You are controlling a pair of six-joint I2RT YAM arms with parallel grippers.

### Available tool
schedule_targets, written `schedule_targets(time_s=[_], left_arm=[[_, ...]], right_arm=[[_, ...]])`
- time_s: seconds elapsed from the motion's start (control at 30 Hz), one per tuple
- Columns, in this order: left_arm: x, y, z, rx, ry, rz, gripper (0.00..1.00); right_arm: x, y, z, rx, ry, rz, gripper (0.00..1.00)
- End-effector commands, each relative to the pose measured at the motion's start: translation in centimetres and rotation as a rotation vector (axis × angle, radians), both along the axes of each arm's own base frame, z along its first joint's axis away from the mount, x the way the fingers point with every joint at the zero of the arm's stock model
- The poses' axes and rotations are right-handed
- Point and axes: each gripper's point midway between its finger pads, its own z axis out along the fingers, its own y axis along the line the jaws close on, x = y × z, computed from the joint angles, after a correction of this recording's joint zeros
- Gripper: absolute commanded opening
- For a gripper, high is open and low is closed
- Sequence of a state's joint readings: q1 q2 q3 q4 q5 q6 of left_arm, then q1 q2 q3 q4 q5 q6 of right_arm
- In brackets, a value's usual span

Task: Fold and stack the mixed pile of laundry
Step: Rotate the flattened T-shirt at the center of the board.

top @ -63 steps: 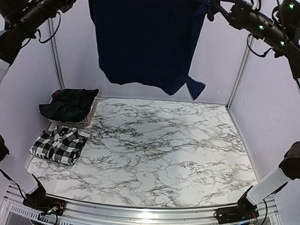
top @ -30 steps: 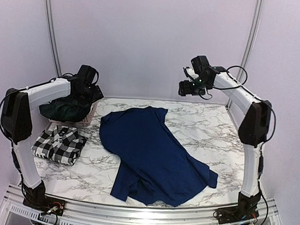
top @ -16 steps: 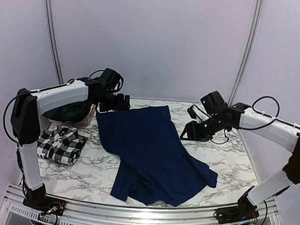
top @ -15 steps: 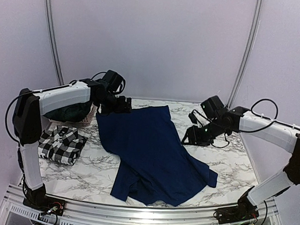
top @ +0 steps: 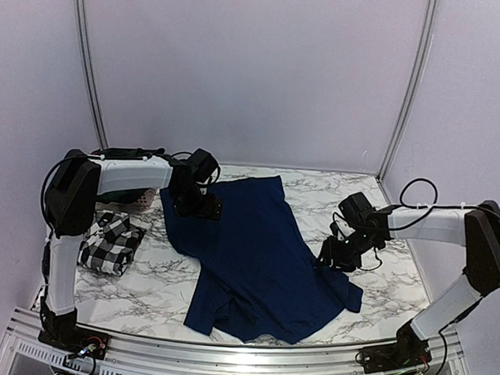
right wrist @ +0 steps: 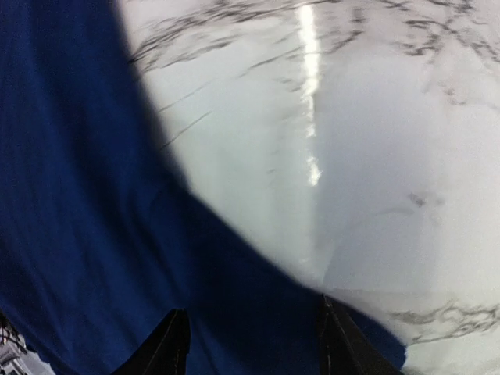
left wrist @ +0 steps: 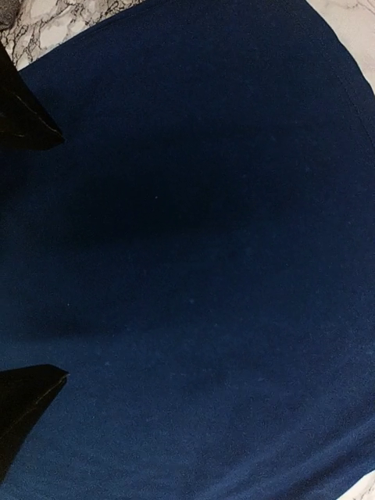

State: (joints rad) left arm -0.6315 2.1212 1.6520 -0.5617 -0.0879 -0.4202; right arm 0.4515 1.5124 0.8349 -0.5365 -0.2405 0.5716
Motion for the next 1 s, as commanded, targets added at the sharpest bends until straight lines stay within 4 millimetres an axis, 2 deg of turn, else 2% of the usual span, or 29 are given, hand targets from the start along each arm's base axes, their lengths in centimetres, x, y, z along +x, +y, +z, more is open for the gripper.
schedule_targets(time_s=[0.0, 0.13, 0.2, 0.3, 0.33, 0.4, 0.47, 0.53, 0.57, 0.67, 0.73, 0.87, 0.97], left_arm=[[-0.9, 1.4, 0.2, 0.027, 0.017, 0.036, 0.99], [-0.9, 1.6, 1.0, 0.022, 0.001, 0.047, 0.99], [-0.9, 1.3, 1.5, 0.007, -0.004, 0.042, 0.99], [-0.7, 1.2, 2.5, -0.002, -0.024, 0.041, 0.99], [-0.7, 1.1, 2.8, -0.004, -0.031, 0.039, 0.99], [-0.7, 1.0, 3.5, -0.012, -0.045, 0.040, 0.99], [-0.6, 1.0, 4.1, -0.017, -0.056, 0.042, 0.99], [-0.5, 0.9, 4.3, -0.019, -0.064, 0.037, 0.99], [-0.4, 0.9, 4.4, -0.015, -0.067, 0.033, 0.99], [0.0, 0.5, 4.7, -0.013, -0.080, 0.012, 0.99], [0.3, 0.2, 4.6, -0.010, -0.082, -0.010, 0.99], [1.0, -0.2, 4.2, -0.004, -0.079, -0.033, 0.99], [1.6, 0.0, 3.8, -0.002, -0.071, -0.029, 0.99]], right_arm=[[3.4, -3.2, -1.1, -0.073, -0.039, -0.080, 0.51], [7.6, -6.1, -1.5, -0.157, -0.077, -0.117, 0.49], [10.5, -7.5, -1.8, -0.217, -0.102, -0.127, 0.48], [16.2, -9.9, -1.0, -0.314, -0.164, -0.143, 0.46], [17.9, -10.0, -0.6, -0.323, -0.177, -0.127, 0.44], [21.1, -9.0, 1.9, -0.311, -0.225, -0.073, 0.42], [22.7, -6.5, 6.7, -0.226, -0.298, -0.007, 0.42], [22.0, -3.9, 11.3, -0.164, -0.368, 0.061, 0.43], [21.0, -2.6, 13.0, -0.129, -0.387, 0.093, 0.43], [16.2, 0.5, 14.6, -0.045, -0.354, 0.161, 0.44], [12.5, 2.0, 14.4, -0.004, -0.320, 0.186, 0.44], [5.0, 3.9, 11.9, 0.111, -0.192, 0.174, 0.44], [0.9, 3.9, 9.3, 0.133, -0.119, 0.152, 0.44]])
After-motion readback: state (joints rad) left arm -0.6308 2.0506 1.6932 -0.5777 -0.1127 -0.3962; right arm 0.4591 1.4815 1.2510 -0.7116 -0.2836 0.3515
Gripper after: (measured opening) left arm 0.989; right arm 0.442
